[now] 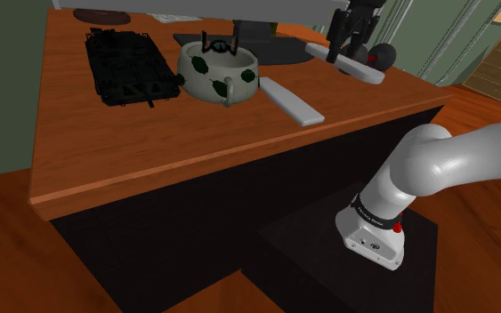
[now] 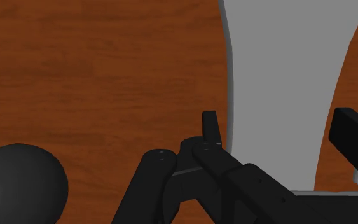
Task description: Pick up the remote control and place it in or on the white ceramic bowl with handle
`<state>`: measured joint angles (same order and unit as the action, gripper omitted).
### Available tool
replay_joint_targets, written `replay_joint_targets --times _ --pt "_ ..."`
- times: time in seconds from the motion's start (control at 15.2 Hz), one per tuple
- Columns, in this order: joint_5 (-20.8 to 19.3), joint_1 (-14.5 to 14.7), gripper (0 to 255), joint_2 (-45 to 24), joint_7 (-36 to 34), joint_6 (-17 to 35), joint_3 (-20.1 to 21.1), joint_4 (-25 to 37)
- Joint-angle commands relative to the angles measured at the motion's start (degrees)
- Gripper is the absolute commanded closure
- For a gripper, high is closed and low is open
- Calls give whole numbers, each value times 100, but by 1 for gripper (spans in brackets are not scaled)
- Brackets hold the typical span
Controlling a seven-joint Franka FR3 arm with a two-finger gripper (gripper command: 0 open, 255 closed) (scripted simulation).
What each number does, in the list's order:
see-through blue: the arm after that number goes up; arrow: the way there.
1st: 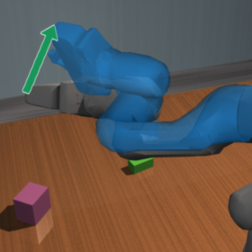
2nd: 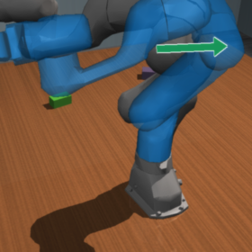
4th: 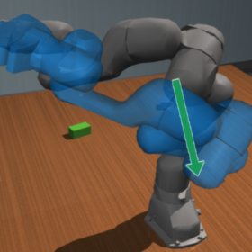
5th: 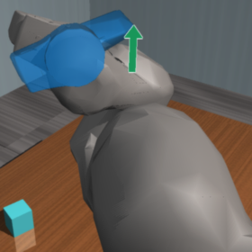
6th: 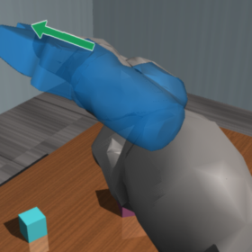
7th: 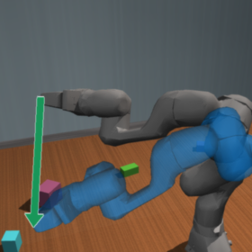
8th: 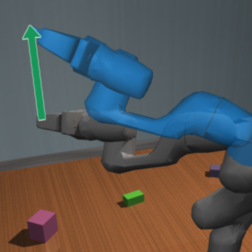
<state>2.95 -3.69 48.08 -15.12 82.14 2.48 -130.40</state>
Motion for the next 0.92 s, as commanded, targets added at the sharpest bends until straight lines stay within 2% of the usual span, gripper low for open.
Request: replay_joint_targets --times 0.0,0.86 --pt "-4 -2 255 -65 -4 -137 -4 203" --pt "-23 -11 255 -586 -34 -1006 -22 1593"
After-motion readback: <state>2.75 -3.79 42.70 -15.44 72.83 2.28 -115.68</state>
